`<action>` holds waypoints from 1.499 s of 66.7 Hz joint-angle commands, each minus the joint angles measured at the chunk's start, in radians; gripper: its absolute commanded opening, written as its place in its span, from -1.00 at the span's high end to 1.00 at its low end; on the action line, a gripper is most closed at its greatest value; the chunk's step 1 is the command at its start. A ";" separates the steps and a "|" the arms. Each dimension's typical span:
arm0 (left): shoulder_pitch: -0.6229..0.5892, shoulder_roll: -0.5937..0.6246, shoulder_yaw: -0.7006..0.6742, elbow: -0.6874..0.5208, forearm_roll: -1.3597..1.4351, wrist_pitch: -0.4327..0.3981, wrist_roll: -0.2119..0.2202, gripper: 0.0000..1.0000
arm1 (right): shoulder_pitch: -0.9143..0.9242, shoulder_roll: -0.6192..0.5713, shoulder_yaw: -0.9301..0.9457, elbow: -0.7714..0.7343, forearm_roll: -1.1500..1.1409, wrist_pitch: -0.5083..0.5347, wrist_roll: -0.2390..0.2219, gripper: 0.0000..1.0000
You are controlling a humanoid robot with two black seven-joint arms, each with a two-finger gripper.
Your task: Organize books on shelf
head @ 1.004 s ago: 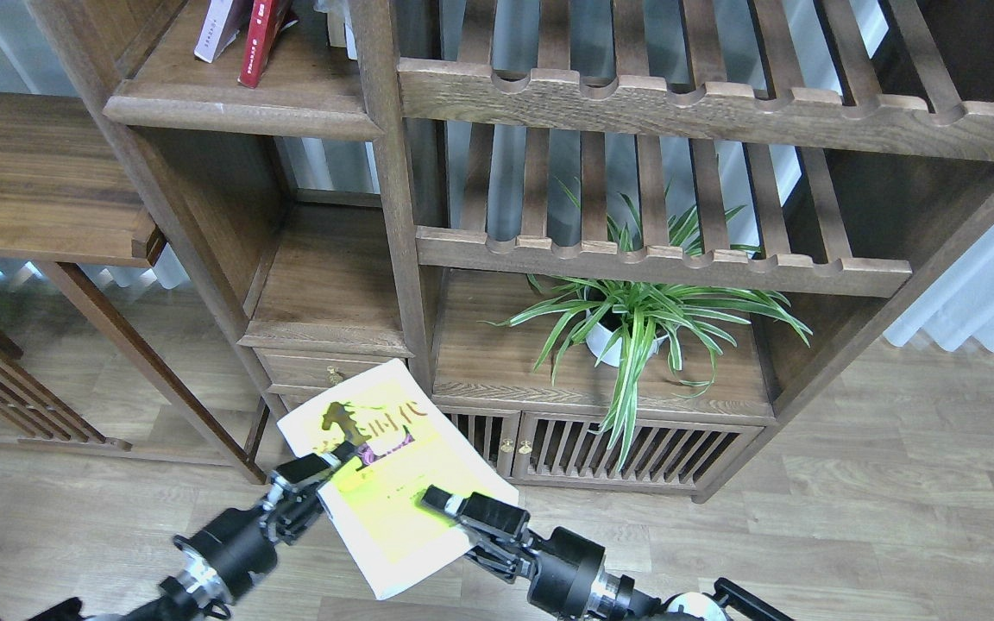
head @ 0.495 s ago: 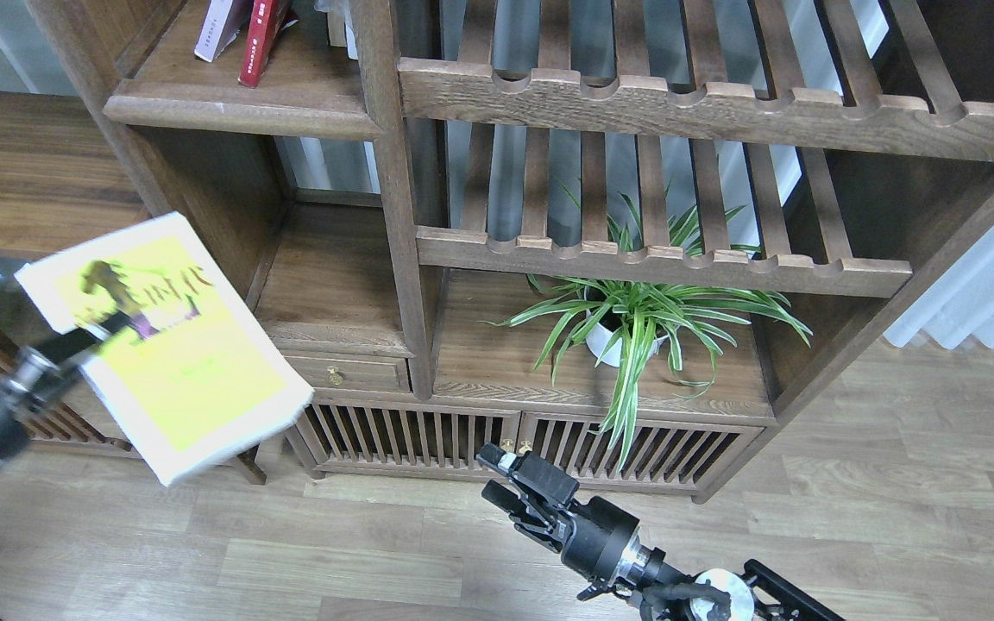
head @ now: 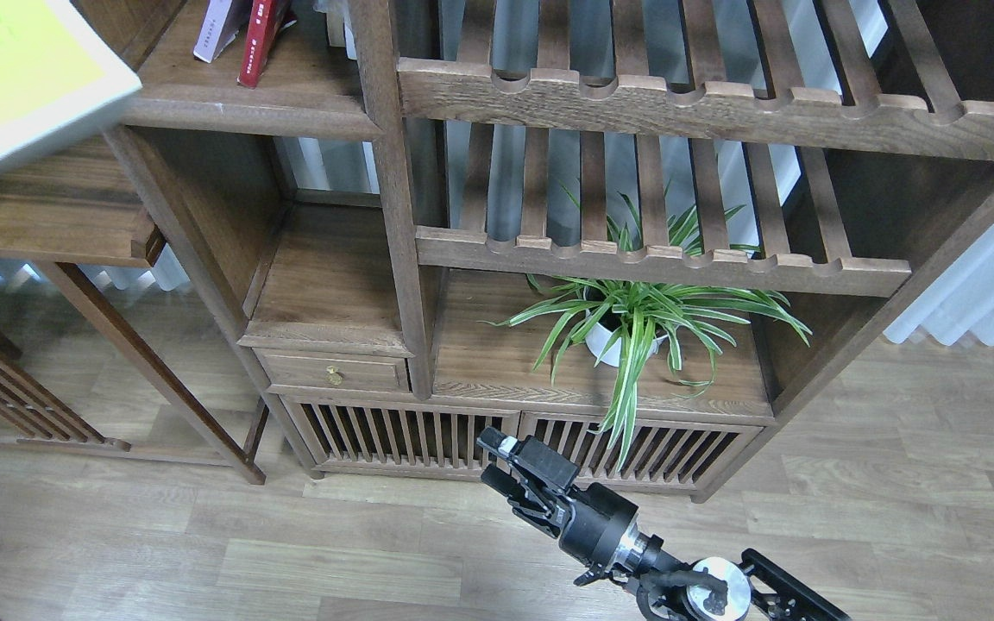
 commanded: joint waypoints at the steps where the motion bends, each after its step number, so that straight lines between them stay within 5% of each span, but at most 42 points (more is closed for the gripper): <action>1: -0.161 -0.016 0.045 0.030 0.019 0.000 0.130 1.00 | -0.002 0.000 0.000 0.003 0.000 0.000 0.000 -0.99; 3: -0.202 -0.033 0.051 0.044 0.038 0.000 0.170 1.00 | -0.002 0.000 0.000 0.003 0.000 0.000 0.000 -0.99; 4: -0.268 -0.087 0.049 0.088 0.085 0.000 0.236 1.00 | -0.003 0.001 -0.002 0.003 0.000 0.000 0.000 -0.99; 10: -0.348 -0.161 0.040 0.177 0.205 0.000 0.284 1.00 | -0.005 0.015 -0.002 0.005 0.000 0.000 0.000 -0.99; 22: -0.492 -0.267 0.037 0.334 0.465 0.000 0.288 1.00 | -0.009 0.018 -0.002 0.008 0.000 0.000 0.000 -0.99; 54: -0.640 -0.614 -0.012 0.567 0.804 0.000 0.279 1.00 | -0.009 0.018 0.000 0.012 0.000 0.000 0.000 -0.99; 67: -0.693 -0.819 -0.056 0.701 0.986 0.000 0.207 1.00 | -0.012 0.018 0.001 0.014 0.000 0.000 0.000 -0.99; 70: -0.699 -0.843 -0.056 0.711 1.021 0.000 0.160 1.00 | -0.015 0.018 0.001 0.012 0.002 0.000 0.000 -0.99; 79: -0.707 -0.862 -0.041 0.717 1.176 0.000 -0.073 1.00 | -0.025 0.018 0.003 0.012 0.002 0.000 0.000 -0.99; 82: -0.709 -0.862 -0.040 0.717 1.205 0.000 -0.106 1.00 | -0.028 0.018 0.005 0.012 0.002 0.000 0.000 -0.99; 96: -0.702 -0.836 -0.035 0.704 1.203 0.000 -0.094 1.00 | -0.035 0.018 0.005 0.012 0.003 0.000 0.000 -0.99; 99: -0.698 -0.832 -0.035 0.702 1.191 0.000 -0.075 1.00 | -0.038 0.018 0.006 0.012 0.003 0.000 0.000 -0.99; 100: -0.690 -0.829 -0.030 0.701 1.152 0.000 -0.030 1.00 | -0.038 0.018 0.012 0.012 0.003 0.000 0.000 -0.99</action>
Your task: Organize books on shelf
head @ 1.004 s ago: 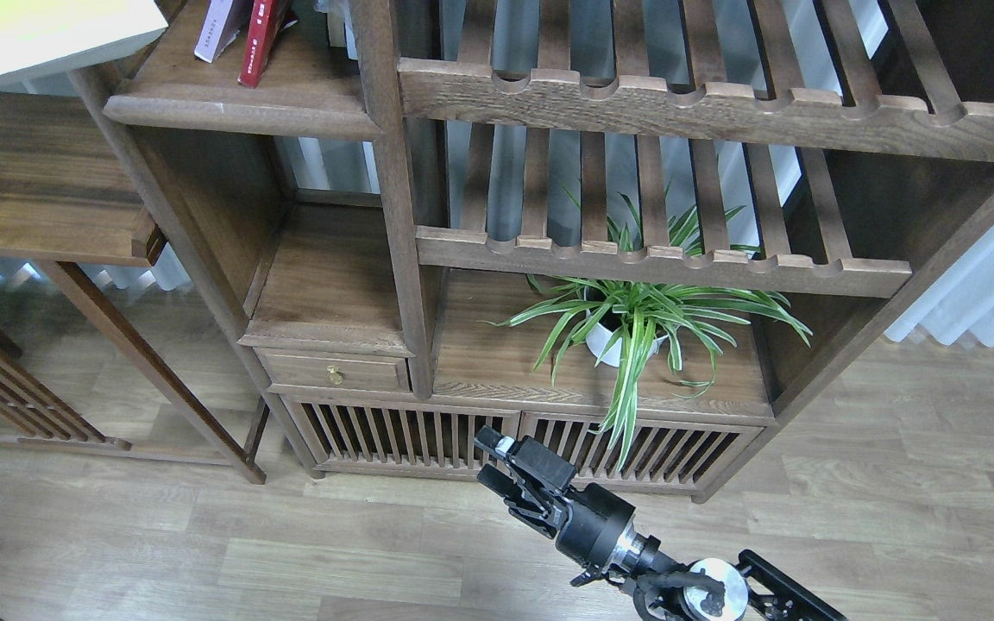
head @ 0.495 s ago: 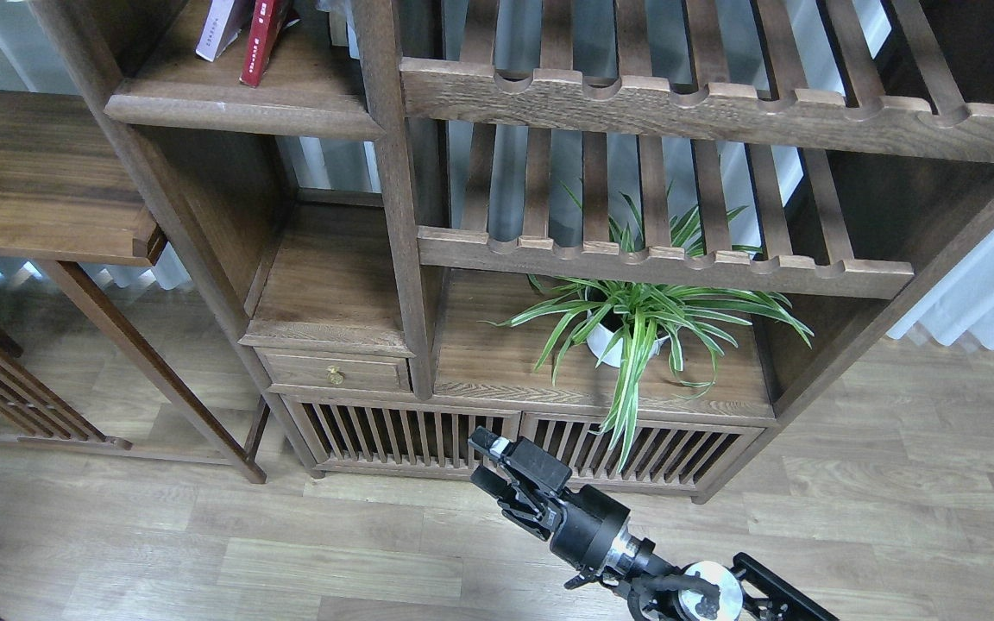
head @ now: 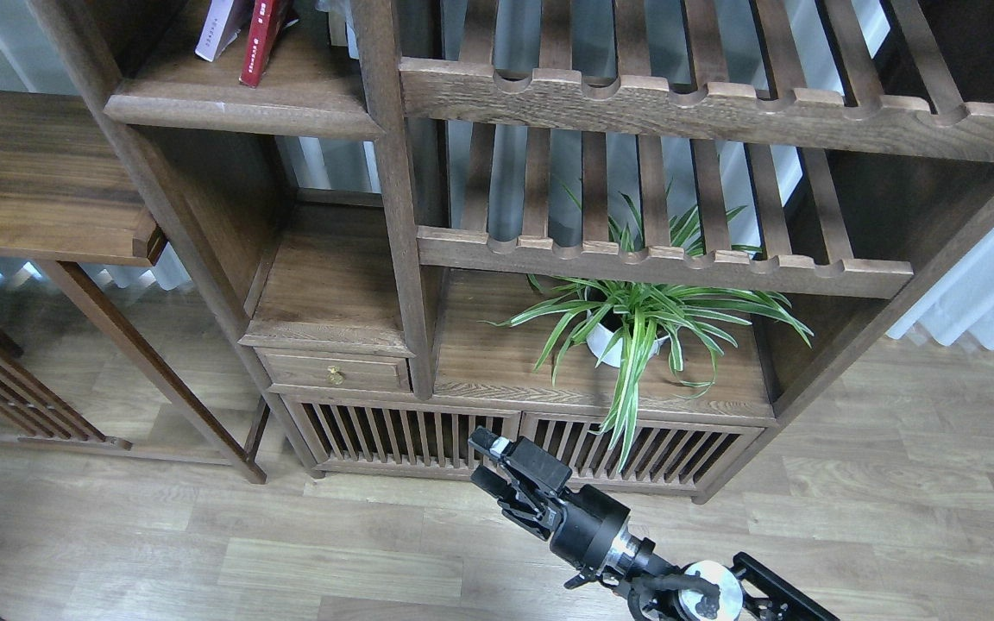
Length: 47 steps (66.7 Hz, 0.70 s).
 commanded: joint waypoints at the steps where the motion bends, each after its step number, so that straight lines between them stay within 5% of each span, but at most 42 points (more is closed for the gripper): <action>1: 0.018 0.011 0.004 -0.006 -0.060 0.000 0.074 1.00 | -0.003 0.000 0.009 0.000 0.000 0.000 0.000 -0.99; 8: 0.026 0.025 0.001 -0.003 -0.100 0.000 0.218 1.00 | -0.004 0.000 0.012 0.000 0.000 0.000 0.000 -0.99; 12: 0.018 0.031 0.001 -0.003 -0.100 0.000 0.255 1.00 | -0.004 0.000 0.012 -0.002 0.000 0.000 0.000 -0.99; 47: -0.069 0.020 -0.006 0.011 0.033 0.000 0.232 1.00 | -0.006 0.000 0.012 0.001 0.000 0.000 0.000 -0.99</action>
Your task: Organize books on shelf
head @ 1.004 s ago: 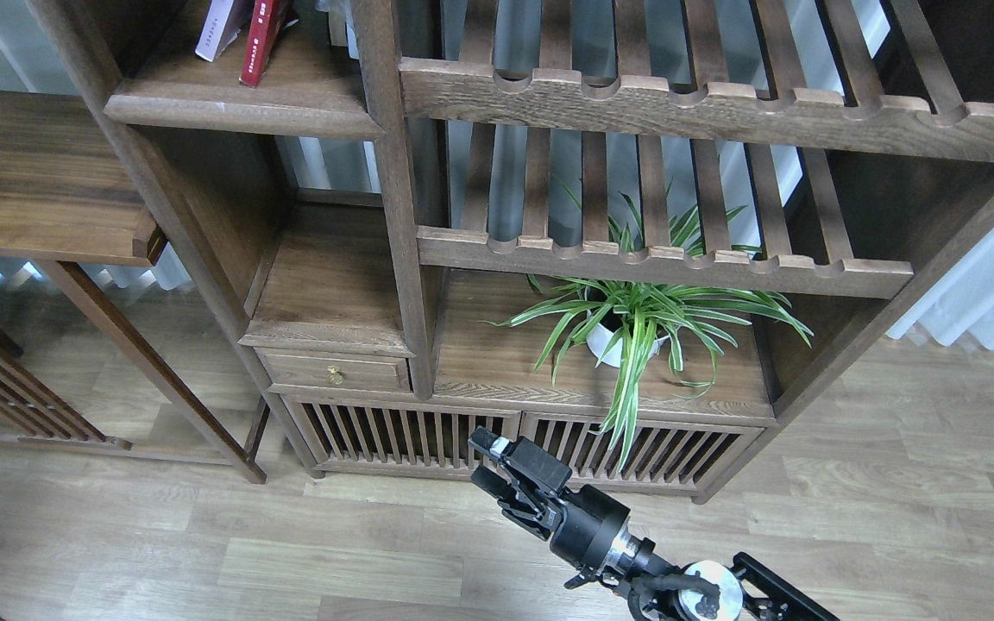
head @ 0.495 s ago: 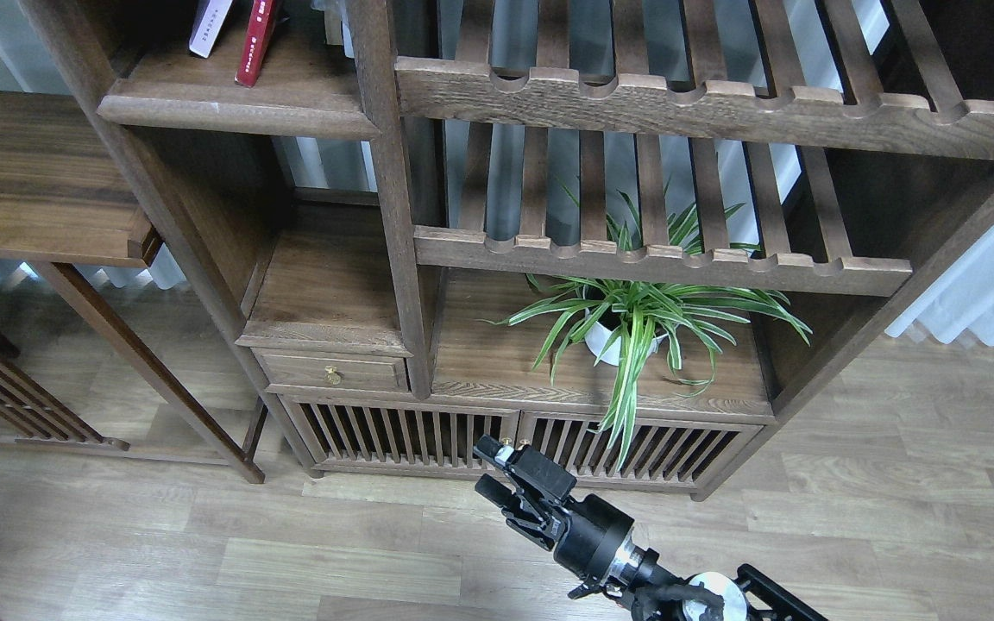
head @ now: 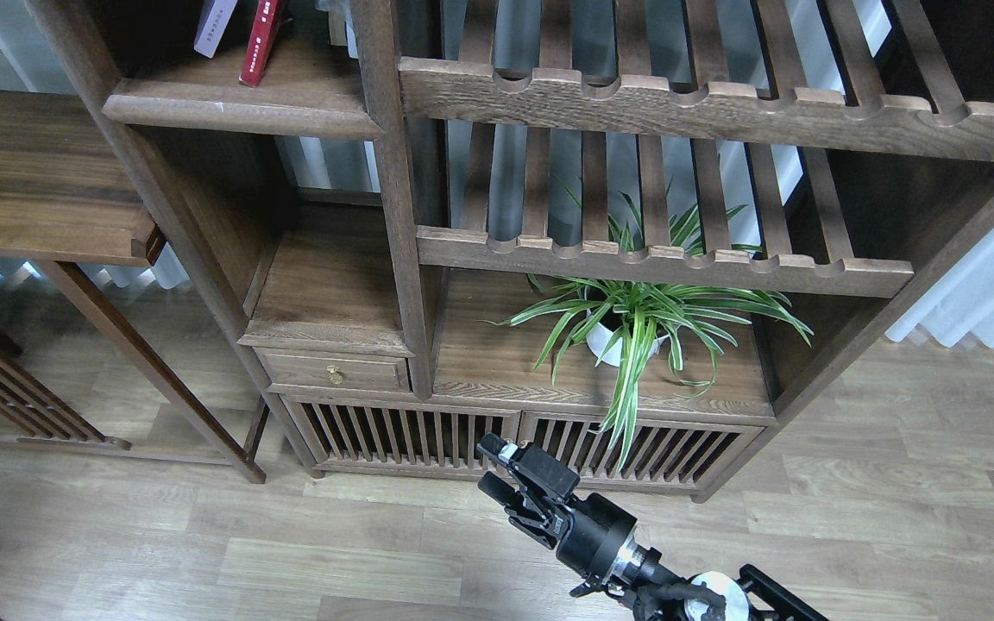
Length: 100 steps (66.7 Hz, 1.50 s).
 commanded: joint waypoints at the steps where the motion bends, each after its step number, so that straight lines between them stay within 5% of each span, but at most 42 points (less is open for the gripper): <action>1: -0.012 -0.002 -0.001 0.006 0.024 0.000 -0.018 1.00 | 0.000 0.000 0.000 0.002 0.000 0.000 0.000 -0.99; 14: -0.023 -0.029 0.025 0.049 0.094 0.000 -0.208 1.00 | 0.000 0.000 0.000 0.002 0.000 0.000 0.002 -0.99; 21: -0.038 -0.066 0.077 0.096 0.151 0.000 -0.398 1.00 | 0.000 0.000 0.001 0.002 0.000 0.000 0.002 -0.99; 33: -0.024 -0.086 0.160 0.101 0.154 0.000 -0.540 1.00 | 0.000 0.000 0.001 0.002 0.001 0.000 0.002 -0.99; 62: 0.072 -0.084 0.170 0.135 0.194 0.000 -0.609 1.00 | 0.000 0.000 0.000 0.002 0.004 0.000 0.002 -0.99; 80: 0.082 -0.126 0.194 0.207 0.191 0.000 -0.698 1.00 | 0.005 0.000 0.008 0.005 0.014 0.000 0.018 -0.98; 100: 0.091 -0.164 0.197 0.308 0.157 0.000 -0.731 1.00 | 0.006 0.000 0.083 0.079 0.012 0.000 0.031 -0.98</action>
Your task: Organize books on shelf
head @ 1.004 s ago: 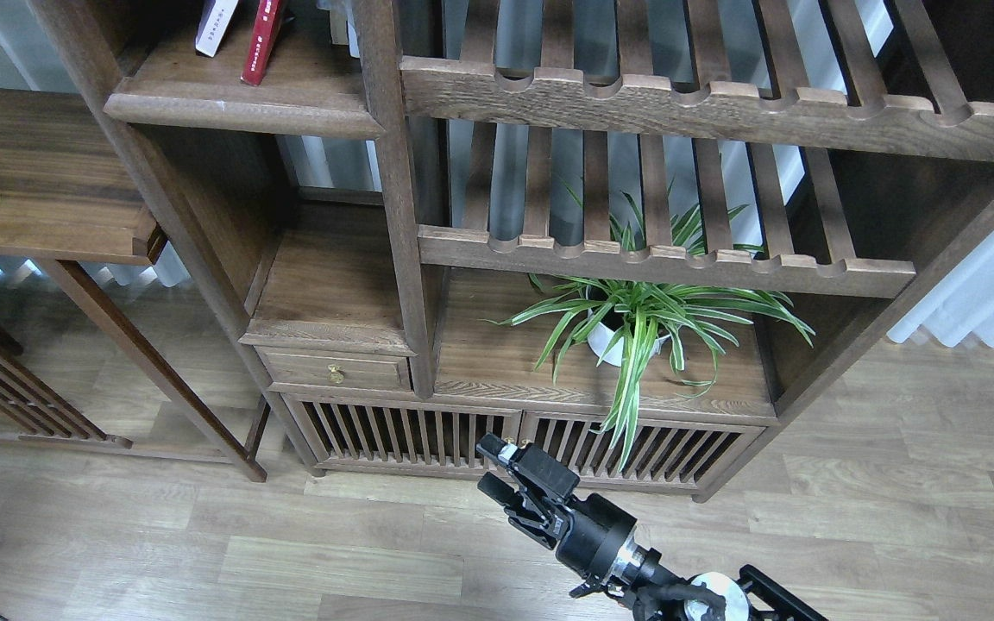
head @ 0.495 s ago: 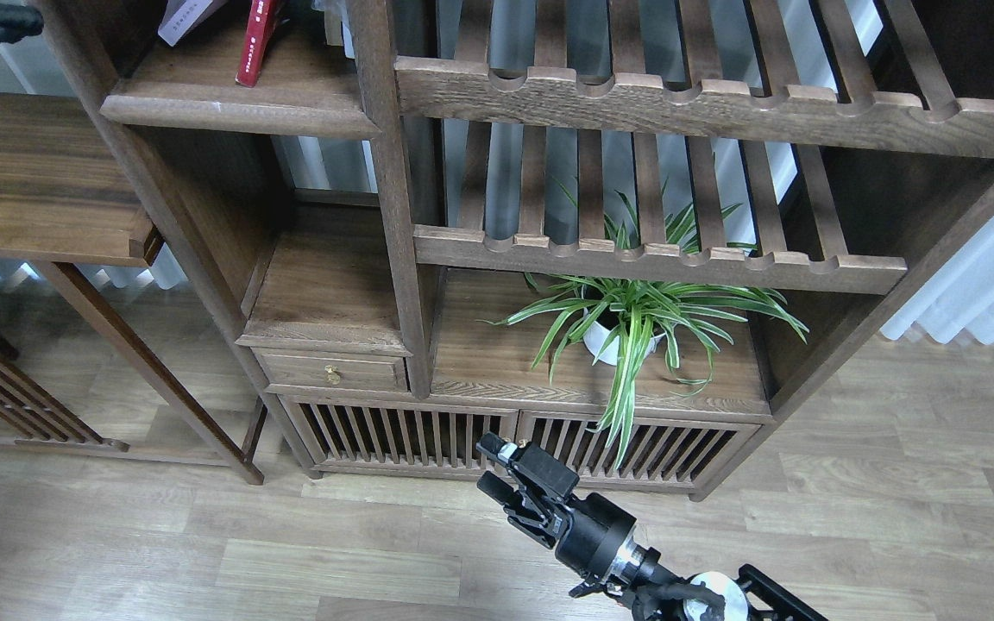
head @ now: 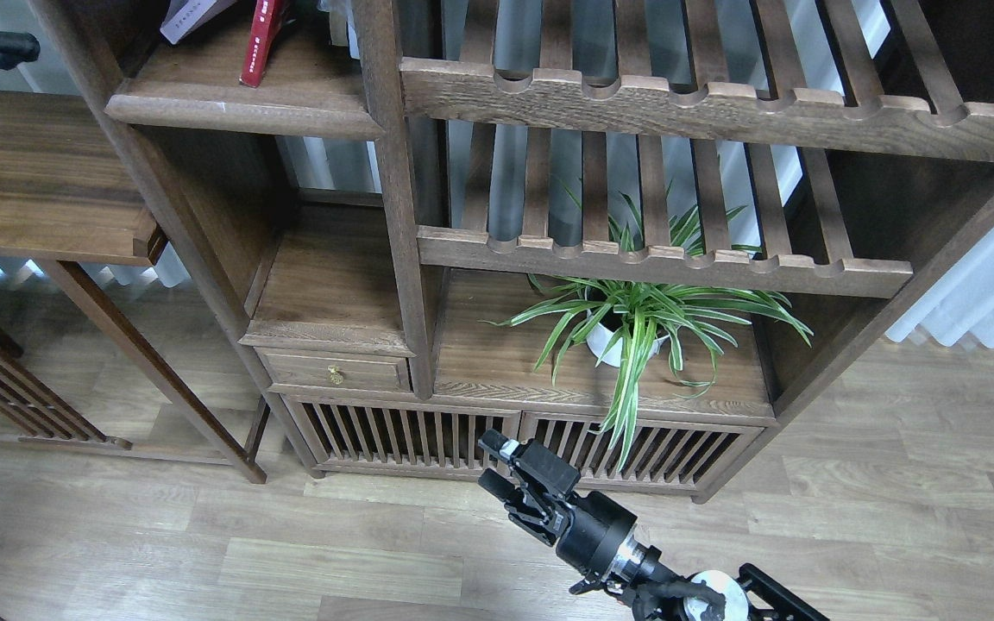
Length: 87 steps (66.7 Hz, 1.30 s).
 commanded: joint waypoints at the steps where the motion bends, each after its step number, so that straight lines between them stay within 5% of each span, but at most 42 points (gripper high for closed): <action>1: 0.011 -0.015 0.004 0.039 -0.023 0.000 -0.005 1.00 | -0.002 0.000 0.014 0.032 0.000 0.000 0.000 -0.98; 30: 0.049 -0.073 0.009 0.099 -0.106 0.000 -0.005 0.95 | 0.006 0.000 0.086 0.033 0.000 0.000 0.000 -0.98; 35: 0.053 -0.071 0.012 0.109 -0.142 0.000 -0.005 0.83 | 0.006 0.000 0.095 0.033 0.000 0.000 0.000 -0.98; 49: 0.060 -0.071 0.011 0.115 -0.198 0.000 -0.005 0.08 | -0.003 0.000 0.097 0.035 0.000 0.000 0.000 -0.98; 73: 0.063 -0.074 0.003 0.112 -0.310 0.000 -0.005 -0.31 | -0.006 0.000 0.095 0.035 0.000 0.000 0.000 -0.98; 87: 0.063 -0.100 0.006 0.113 -0.345 0.000 -0.005 -0.38 | -0.006 0.000 0.095 0.035 0.000 0.000 0.000 -0.98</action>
